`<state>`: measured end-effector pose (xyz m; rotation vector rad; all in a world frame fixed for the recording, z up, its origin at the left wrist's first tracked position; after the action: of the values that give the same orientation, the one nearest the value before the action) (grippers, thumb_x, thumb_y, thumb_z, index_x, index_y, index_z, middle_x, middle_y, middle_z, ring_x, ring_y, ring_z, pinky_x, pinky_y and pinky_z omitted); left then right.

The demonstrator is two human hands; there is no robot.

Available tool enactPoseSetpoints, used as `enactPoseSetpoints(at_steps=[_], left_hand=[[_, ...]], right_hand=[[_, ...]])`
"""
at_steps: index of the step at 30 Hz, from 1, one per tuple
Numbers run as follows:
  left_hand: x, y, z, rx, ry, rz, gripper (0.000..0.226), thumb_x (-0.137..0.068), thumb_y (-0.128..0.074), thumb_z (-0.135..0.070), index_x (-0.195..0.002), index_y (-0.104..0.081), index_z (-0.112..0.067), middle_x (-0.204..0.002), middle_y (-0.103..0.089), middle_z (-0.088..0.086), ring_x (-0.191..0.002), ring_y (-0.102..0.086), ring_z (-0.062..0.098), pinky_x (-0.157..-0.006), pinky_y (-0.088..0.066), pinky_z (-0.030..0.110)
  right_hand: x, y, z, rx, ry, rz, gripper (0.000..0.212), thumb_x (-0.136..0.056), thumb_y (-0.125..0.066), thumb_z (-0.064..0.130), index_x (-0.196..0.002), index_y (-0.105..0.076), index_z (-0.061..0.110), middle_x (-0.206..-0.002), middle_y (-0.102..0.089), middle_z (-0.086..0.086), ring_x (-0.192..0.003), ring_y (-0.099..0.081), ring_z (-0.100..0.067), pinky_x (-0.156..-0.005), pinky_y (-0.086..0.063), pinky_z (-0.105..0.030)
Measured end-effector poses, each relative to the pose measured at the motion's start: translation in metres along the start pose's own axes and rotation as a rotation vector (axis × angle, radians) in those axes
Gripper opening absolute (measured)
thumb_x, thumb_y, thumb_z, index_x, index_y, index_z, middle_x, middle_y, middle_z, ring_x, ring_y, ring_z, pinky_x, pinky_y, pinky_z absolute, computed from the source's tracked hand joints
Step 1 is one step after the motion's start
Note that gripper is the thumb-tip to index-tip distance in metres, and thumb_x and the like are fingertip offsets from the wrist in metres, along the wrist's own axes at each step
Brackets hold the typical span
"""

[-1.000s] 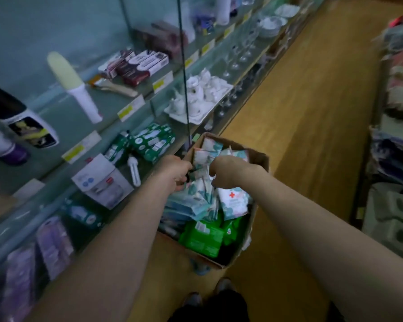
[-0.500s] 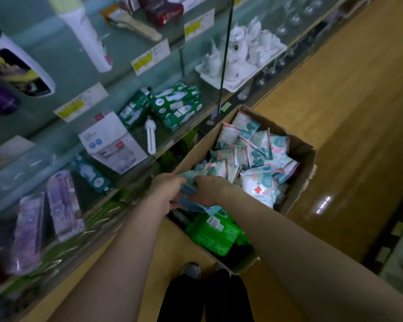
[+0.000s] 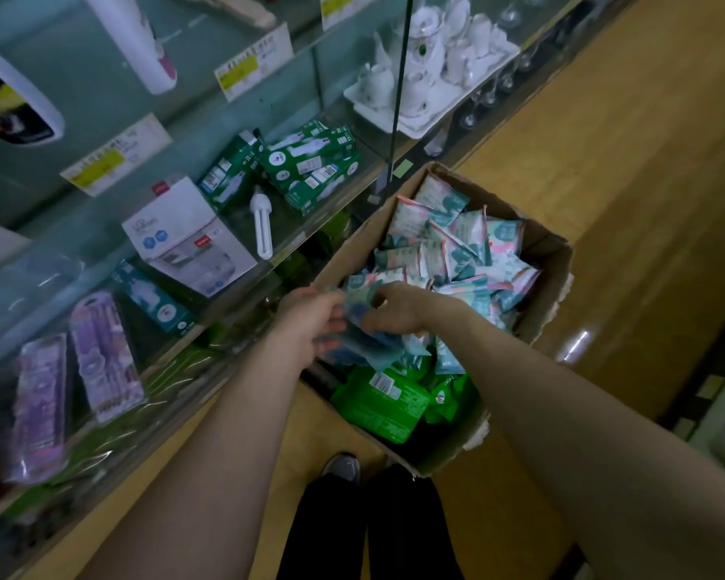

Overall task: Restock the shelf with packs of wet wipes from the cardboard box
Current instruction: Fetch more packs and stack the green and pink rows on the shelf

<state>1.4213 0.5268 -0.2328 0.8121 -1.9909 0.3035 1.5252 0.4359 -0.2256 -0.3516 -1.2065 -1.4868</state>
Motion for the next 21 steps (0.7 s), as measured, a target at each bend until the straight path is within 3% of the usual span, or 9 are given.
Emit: enactPoseSetpoints(at_steps=[2,4,7,9,11,13,16,19,21], left_hand=[[0.001,-0.003,-0.004,0.009,-0.013,-0.001,0.020,-0.091,-0.064,-0.020,-0.108,-0.053,-0.018,-0.084,-0.059,0.003,-0.074,-0.058,0.015,-0.063,-0.049,0.031],[0.003,-0.007,-0.005,-0.018,0.006,0.014,0.027,-0.086,-0.069,-0.025,-0.108,-0.057,-0.014,-0.088,-0.060,0.005,-0.078,-0.059,0.016,-0.070,-0.052,0.034],[0.009,-0.020,-0.003,0.107,0.109,0.184,0.035,-0.088,-0.065,-0.037,-0.114,-0.060,-0.013,-0.099,-0.066,0.011,-0.088,-0.063,0.024,-0.070,-0.052,0.038],[0.012,-0.024,-0.003,0.254,0.141,0.282,0.032,-0.094,-0.057,-0.035,-0.115,-0.061,-0.012,-0.103,-0.067,0.014,-0.093,-0.062,0.027,-0.074,-0.050,0.039],[0.008,-0.016,-0.003,0.330,0.106,0.237,0.023,-0.096,-0.054,-0.025,-0.112,-0.062,-0.011,-0.090,-0.070,0.012,-0.086,-0.062,0.026,-0.075,-0.050,0.038],[0.004,-0.001,-0.001,0.363,0.059,0.118,0.017,-0.094,-0.057,-0.016,-0.110,-0.061,-0.011,-0.075,-0.071,0.008,-0.077,-0.062,0.023,-0.071,-0.050,0.039],[-0.001,0.022,0.002,0.340,-0.029,-0.071,0.024,-0.090,-0.063,-0.011,-0.114,-0.061,-0.009,-0.098,-0.070,0.010,-0.075,-0.064,0.020,-0.069,-0.051,0.038],[-0.006,0.042,0.003,0.325,-0.139,-0.222,0.042,-0.086,-0.068,-0.010,-0.127,-0.057,-0.008,-0.116,-0.067,0.012,-0.083,-0.067,0.024,-0.068,-0.054,0.037],[-0.004,0.051,0.002,0.309,-0.176,-0.276,0.042,-0.085,-0.069,-0.011,-0.125,-0.058,-0.010,-0.116,-0.067,0.010,-0.087,-0.067,0.025,-0.071,-0.056,0.042]], right_hand=[[0.009,0.009,-0.008,-0.234,-0.007,0.008,0.025,-0.093,-0.051,0.031,-0.097,-0.061,0.009,-0.092,-0.062,-0.010,-0.076,-0.059,-0.023,-0.063,-0.046,-0.027],[0.014,0.012,-0.013,-0.472,-0.028,0.024,0.015,-0.090,-0.050,0.024,-0.082,-0.057,0.013,-0.072,-0.062,-0.006,-0.063,-0.058,-0.020,-0.056,-0.046,-0.024],[0.014,0.004,-0.008,-0.779,-0.010,0.098,0.019,-0.071,-0.053,0.028,-0.081,-0.058,0.013,-0.067,-0.063,-0.004,-0.058,-0.058,-0.019,-0.052,-0.046,-0.022],[0.011,0.001,-0.003,-0.857,0.009,0.095,0.020,-0.071,-0.052,0.028,-0.083,-0.058,0.012,-0.071,-0.062,-0.006,-0.058,-0.058,-0.019,-0.051,-0.046,-0.021],[0.007,0.005,-0.005,-0.764,0.007,-0.021,0.017,-0.087,-0.050,0.024,-0.086,-0.058,0.009,-0.071,-0.061,-0.006,-0.057,-0.058,-0.019,-0.051,-0.048,-0.022],[0.006,0.006,-0.007,-0.497,0.029,-0.105,0.022,-0.096,-0.045,0.021,-0.091,-0.058,0.004,-0.077,-0.056,-0.007,-0.064,-0.055,-0.019,-0.054,-0.050,-0.026],[0.001,-0.013,0.004,-0.069,0.106,-0.068,0.025,-0.090,-0.057,0.023,-0.107,-0.059,0.005,-0.100,-0.055,-0.010,-0.083,-0.054,-0.022,-0.067,-0.045,-0.029],[-0.007,-0.044,0.017,0.116,0.159,-0.004,0.064,-0.078,-0.073,0.031,-0.131,-0.043,0.011,-0.123,-0.052,-0.009,-0.111,-0.053,-0.027,-0.088,-0.048,-0.035],[-0.014,-0.055,0.022,0.246,0.168,-0.053,0.074,-0.079,-0.073,0.032,-0.137,-0.033,0.011,-0.129,-0.047,-0.012,-0.117,-0.050,-0.031,-0.092,-0.047,-0.040]])
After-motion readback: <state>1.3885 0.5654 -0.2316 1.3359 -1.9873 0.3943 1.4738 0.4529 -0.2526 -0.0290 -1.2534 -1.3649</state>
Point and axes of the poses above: each hand's wrist, its own x-axis away from the middle knuckle, its own y-axis out of the back of the hand, z = x × y, the point moved 6 cm from there along -x, towards the middle knuckle
